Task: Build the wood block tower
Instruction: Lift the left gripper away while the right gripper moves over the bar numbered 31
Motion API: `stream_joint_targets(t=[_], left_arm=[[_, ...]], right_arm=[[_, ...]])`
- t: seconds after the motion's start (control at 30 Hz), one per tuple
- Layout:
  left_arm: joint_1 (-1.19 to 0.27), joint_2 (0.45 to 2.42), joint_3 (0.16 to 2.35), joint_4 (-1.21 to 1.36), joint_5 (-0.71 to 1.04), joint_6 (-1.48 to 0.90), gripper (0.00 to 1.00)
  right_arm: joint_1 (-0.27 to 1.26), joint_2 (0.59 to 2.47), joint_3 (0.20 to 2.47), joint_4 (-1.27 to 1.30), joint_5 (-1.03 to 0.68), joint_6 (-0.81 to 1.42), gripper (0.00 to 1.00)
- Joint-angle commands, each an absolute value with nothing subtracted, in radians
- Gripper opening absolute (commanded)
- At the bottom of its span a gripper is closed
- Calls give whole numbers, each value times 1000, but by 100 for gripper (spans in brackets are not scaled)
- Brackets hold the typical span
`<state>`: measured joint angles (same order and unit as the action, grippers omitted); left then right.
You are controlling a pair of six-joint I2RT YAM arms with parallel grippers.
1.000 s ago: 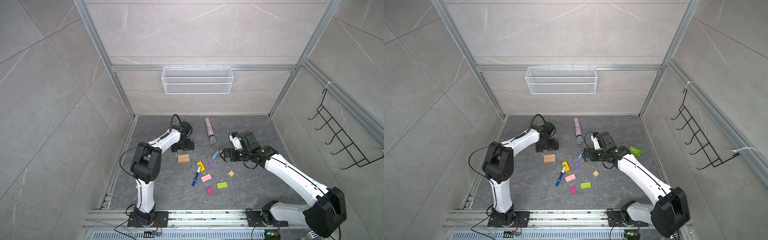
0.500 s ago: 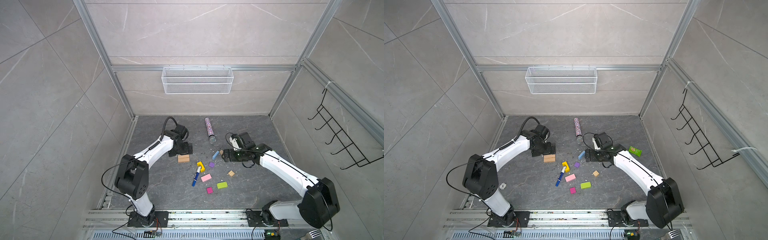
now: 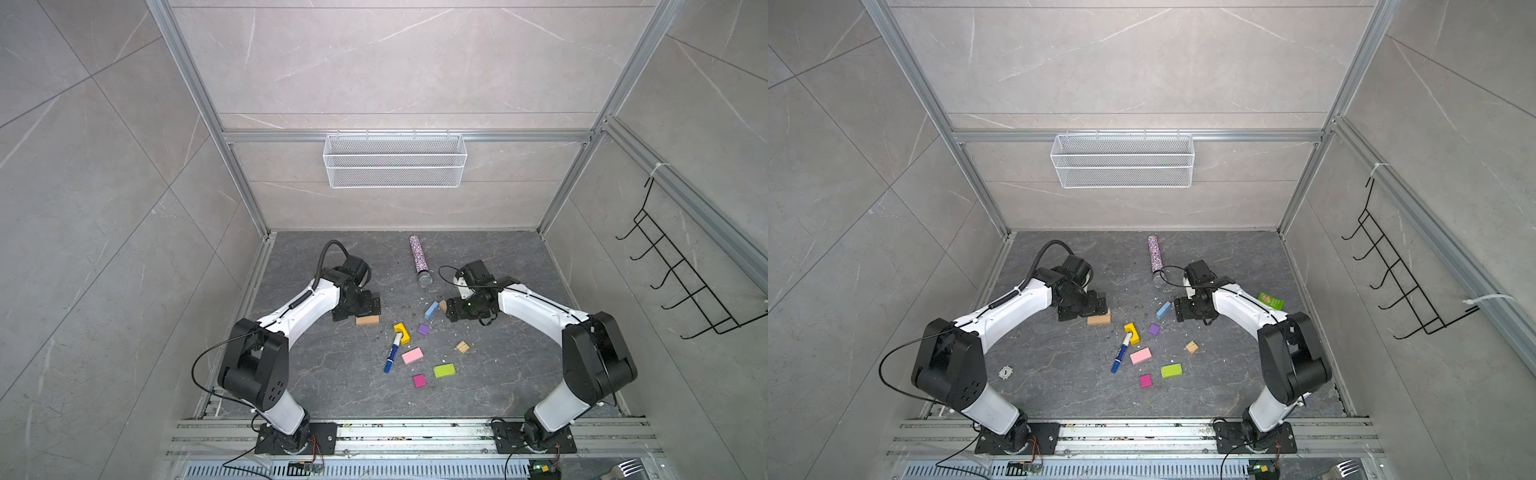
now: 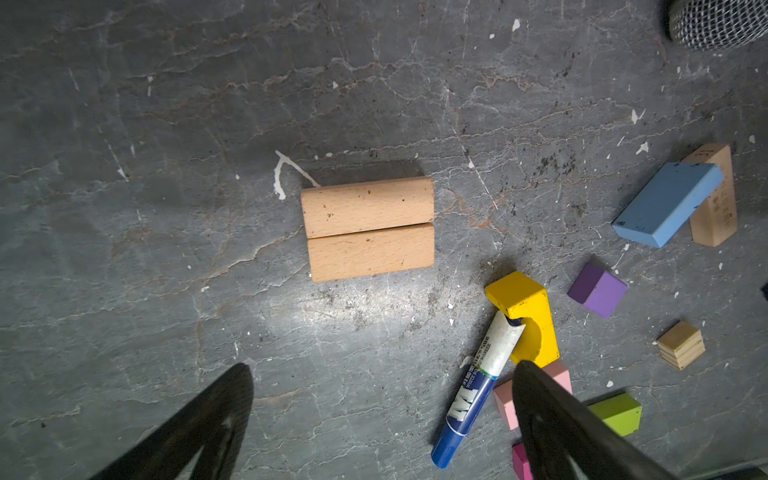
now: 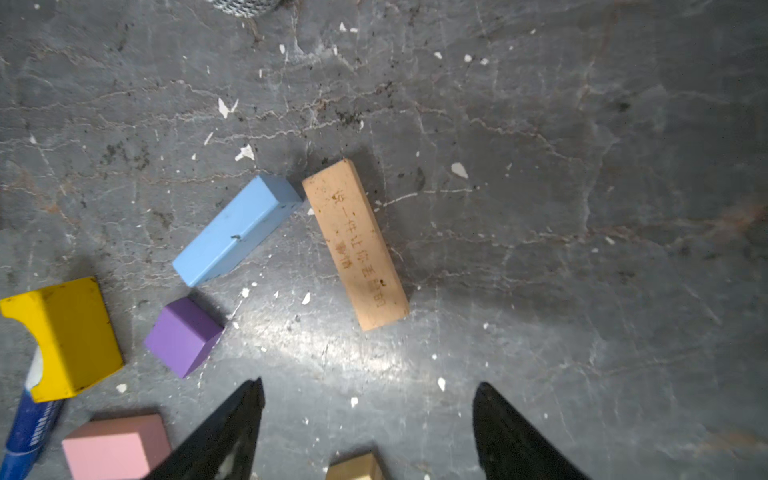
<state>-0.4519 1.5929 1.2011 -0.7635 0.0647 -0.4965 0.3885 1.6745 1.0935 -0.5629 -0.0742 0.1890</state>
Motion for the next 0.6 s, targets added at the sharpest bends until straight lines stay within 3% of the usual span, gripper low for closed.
stream_joint_targets(t=[0.0, 0.57], left_arm=[[-418, 1512, 1180, -776, 120, -472, 99], [-268, 1366, 1092, -828, 214, -439, 100]], right_arm=[[388, 1707, 1128, -522, -61, 144, 72], [389, 1865, 1224, -499, -68, 92, 49]])
